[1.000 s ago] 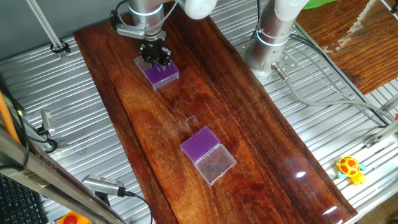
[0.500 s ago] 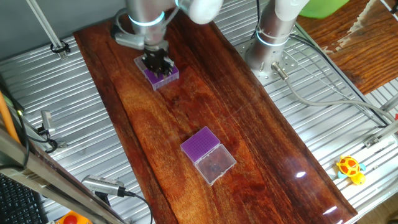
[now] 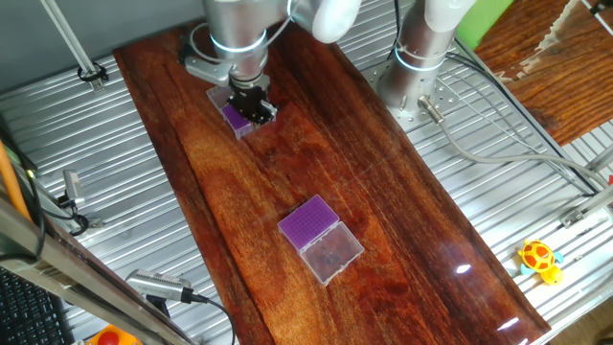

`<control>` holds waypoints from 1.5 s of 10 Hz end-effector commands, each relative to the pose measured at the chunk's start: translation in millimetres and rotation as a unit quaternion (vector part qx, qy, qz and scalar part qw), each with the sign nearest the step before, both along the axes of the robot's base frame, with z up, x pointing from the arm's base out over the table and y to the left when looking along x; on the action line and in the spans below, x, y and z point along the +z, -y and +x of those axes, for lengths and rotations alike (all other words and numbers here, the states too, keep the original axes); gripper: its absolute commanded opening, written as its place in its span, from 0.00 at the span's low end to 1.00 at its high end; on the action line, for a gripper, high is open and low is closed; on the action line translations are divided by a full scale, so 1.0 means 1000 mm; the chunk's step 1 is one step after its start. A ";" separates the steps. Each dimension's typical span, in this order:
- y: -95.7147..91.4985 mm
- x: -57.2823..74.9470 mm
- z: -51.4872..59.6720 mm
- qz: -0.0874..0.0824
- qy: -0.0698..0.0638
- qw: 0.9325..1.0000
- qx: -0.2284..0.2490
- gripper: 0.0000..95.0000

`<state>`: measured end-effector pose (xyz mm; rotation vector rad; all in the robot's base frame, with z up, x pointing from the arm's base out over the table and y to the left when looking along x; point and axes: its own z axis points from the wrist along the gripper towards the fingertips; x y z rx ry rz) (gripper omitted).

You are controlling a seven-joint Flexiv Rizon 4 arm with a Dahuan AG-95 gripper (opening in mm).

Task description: Transfer all small pipette tips from one holder to another

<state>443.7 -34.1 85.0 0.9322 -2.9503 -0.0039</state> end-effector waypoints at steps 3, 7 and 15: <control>0.001 0.002 0.014 0.004 0.005 1.000 -0.009 0.00; 0.022 -0.007 0.053 0.007 -0.002 1.000 0.021 0.00; -0.009 -0.018 0.040 0.004 -0.005 1.000 0.023 0.00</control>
